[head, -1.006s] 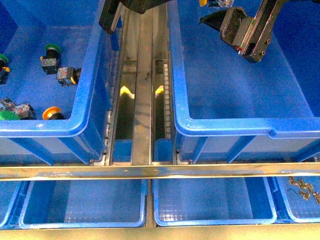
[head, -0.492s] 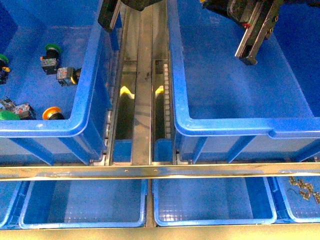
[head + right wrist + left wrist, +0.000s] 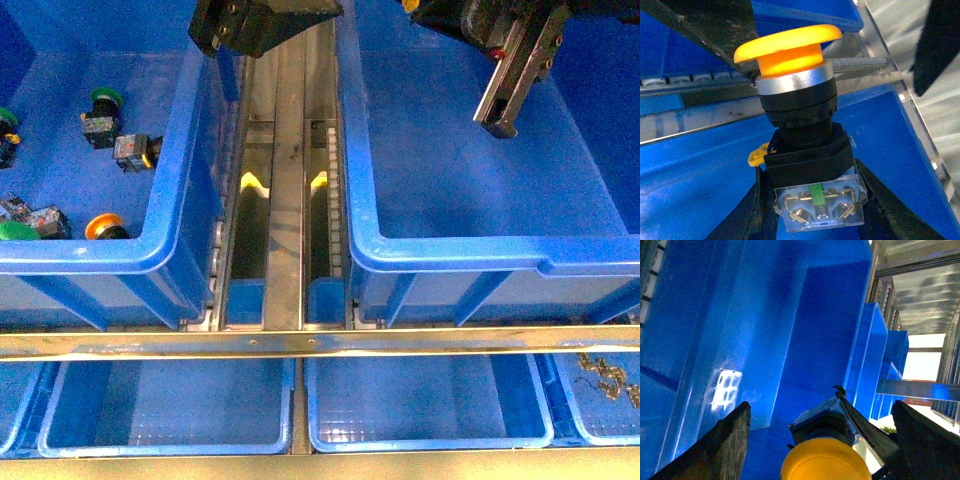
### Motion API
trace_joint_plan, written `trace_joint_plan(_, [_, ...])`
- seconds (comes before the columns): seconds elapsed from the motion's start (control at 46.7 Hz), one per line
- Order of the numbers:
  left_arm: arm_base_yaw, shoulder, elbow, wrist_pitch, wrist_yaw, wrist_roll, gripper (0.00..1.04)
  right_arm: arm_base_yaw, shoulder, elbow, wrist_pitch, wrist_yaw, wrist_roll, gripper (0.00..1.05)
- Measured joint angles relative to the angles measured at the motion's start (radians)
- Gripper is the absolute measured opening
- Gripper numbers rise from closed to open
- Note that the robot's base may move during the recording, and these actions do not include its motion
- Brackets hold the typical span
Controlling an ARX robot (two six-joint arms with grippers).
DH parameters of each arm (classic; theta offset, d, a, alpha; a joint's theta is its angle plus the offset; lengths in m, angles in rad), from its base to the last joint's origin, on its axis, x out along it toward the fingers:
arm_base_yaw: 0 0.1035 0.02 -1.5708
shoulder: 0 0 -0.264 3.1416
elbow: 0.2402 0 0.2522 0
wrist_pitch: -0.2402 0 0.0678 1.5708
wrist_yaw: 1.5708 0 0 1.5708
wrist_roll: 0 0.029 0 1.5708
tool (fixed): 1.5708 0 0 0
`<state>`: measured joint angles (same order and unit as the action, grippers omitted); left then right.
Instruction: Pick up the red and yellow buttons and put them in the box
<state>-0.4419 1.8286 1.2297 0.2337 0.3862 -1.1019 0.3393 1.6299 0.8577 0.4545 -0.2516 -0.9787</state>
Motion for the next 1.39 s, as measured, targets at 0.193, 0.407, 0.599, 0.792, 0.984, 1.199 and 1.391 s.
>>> trace_joint_plan(0.193, [0.011, -0.019, -0.009, 0.008, -0.017, 0.048, 0.97, -0.004, 0.000, -0.027, 0.008, 0.003, 0.016, 0.33])
trace_joint_plan(0.407, [0.088, -0.159, -0.154, -0.020, -0.087, 0.243, 0.97, -0.059, -0.010, -0.070, 0.031, 0.002, 0.050, 0.33])
trace_joint_plan(0.599, [0.183, -0.339, -0.359, -0.054, -0.145, 0.443, 0.97, -0.106, -0.044, -0.091, 0.034, -0.008, 0.083, 0.33])
trace_joint_plan(0.792, [0.229, -0.501, -0.571, -0.082, -0.208, 0.608, 0.97, -0.141, -0.088, -0.119, 0.034, -0.006, 0.132, 0.33])
trace_joint_plan(0.984, [0.232, -0.569, -0.766, 0.214, -0.455, 0.807, 0.87, -0.165, -0.140, -0.150, 0.032, 0.000, 0.187, 0.33])
trace_joint_plan(1.199, [0.279, -0.706, -1.012, 0.661, -0.547, 1.039, 0.53, -0.188, -0.178, -0.189, 0.016, 0.015, 0.242, 0.33])
trace_joint_plan(1.391, [0.316, -0.831, -1.067, 0.585, -0.511, 1.077, 0.26, -0.185, -0.199, -0.194, 0.015, 0.014, 0.266, 0.33])
